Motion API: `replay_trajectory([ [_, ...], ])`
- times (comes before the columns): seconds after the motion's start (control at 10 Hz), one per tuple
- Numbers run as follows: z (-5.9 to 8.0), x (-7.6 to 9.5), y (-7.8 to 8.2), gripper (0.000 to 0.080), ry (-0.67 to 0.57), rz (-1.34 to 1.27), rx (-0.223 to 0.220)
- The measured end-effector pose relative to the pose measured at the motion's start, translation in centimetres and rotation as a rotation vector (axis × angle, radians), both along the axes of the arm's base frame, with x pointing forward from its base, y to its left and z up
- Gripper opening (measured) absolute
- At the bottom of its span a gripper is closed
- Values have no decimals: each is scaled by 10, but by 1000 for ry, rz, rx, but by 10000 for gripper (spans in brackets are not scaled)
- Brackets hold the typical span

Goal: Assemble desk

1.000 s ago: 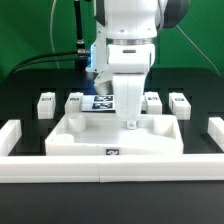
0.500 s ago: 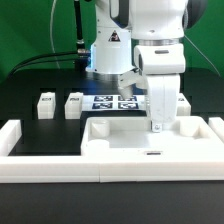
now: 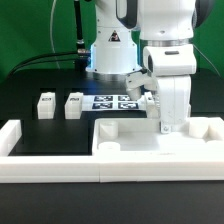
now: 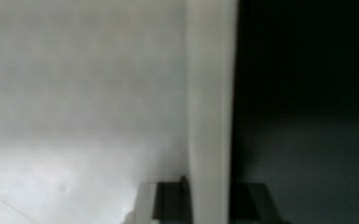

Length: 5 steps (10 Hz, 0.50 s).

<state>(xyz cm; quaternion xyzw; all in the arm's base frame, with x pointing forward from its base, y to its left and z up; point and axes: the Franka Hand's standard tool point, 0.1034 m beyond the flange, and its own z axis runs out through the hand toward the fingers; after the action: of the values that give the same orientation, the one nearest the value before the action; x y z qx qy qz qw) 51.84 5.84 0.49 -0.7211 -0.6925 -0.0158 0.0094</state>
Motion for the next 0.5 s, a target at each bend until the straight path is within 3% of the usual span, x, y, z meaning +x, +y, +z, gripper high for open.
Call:
replay_trajectory([
  [0.1,0,0,0,55,0,-1,0],
  [0.2,0,0,-1,269,0,-1,0],
  [0.3,0,0,-1,269,0,-1,0],
  [0.4,1,0,-1,455,1,-9,-1],
  [0.5,9,0,-2,584,8,-34,-9],
])
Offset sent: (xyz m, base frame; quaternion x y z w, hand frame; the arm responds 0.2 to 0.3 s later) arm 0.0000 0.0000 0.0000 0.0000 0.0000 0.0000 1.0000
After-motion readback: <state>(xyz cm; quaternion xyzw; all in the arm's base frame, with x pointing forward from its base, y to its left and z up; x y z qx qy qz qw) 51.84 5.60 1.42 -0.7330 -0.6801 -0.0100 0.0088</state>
